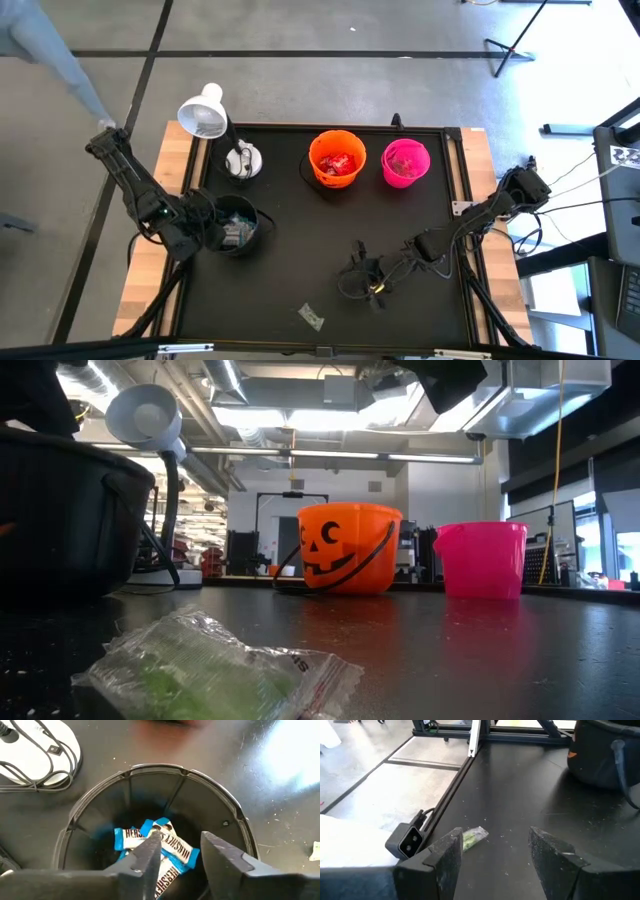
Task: Sort candy
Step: Put the green candy into the pink bucket
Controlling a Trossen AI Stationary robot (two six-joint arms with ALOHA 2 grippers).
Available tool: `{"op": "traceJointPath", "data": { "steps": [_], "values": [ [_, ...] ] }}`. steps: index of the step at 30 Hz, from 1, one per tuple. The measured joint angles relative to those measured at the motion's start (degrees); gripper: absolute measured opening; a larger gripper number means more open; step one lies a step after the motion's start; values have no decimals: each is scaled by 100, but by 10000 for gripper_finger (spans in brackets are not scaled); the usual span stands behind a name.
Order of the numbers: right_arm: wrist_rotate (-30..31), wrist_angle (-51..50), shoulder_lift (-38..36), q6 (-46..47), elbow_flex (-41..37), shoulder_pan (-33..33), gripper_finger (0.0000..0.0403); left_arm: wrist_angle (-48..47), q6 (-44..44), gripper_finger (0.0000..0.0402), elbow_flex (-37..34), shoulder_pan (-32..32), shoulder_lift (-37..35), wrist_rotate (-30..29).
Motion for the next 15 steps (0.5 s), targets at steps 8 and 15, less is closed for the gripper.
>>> {"op": "traceJointPath", "data": {
  "steps": [8, 15],
  "values": [
    [-304, 758, 535, -14, -2, 0, 221, 99, 381, 157, 558, -2, -9, -923],
    [-503, 1820, 1191, -17, -1, 2, 221, 2154, 2880, 157, 857, -4, 4, -2375]
  ]
}}
